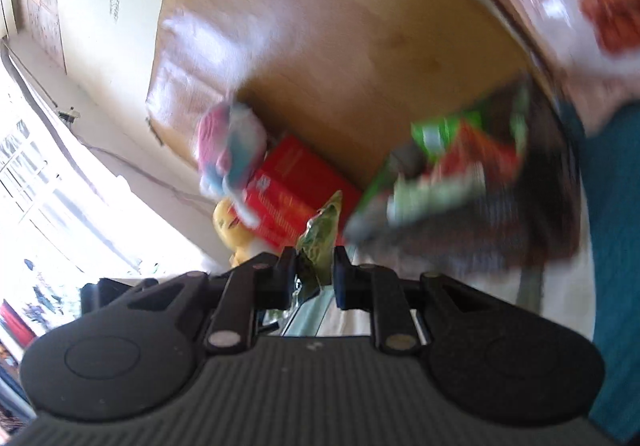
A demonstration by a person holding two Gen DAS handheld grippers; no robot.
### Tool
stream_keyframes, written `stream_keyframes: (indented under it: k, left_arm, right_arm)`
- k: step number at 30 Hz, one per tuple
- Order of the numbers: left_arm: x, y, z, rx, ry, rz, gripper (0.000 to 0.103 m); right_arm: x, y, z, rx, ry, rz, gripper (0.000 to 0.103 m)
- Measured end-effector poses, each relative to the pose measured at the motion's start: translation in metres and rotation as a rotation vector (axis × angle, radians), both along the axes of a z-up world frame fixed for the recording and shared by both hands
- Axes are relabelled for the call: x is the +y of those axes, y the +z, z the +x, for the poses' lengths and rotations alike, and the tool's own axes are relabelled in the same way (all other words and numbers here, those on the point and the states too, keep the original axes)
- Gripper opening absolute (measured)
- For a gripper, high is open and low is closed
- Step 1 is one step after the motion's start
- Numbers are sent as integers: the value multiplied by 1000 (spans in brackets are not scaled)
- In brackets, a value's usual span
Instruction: Organize snacks
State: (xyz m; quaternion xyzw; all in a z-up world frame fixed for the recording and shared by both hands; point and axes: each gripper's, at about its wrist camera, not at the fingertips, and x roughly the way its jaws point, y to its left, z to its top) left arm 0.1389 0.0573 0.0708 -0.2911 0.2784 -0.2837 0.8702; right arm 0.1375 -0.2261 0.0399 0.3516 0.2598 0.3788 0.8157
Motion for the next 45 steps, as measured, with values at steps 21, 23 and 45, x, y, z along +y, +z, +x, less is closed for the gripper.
stream_keyframes:
  k: [21, 23, 45]
  left_arm:
    - [-32, 6, 1, -79, 142, 324, 65]
    - [-40, 5, -21, -102, 143, 363, 68]
    - [-57, -59, -132, -13, 421, 726, 103]
  right_arm:
    - [-10, 13, -27, -273, -366, -409, 49]
    - [-12, 8, -49, -282, -380, -415, 49]
    - [21, -52, -155, -171, -351, -521, 84]
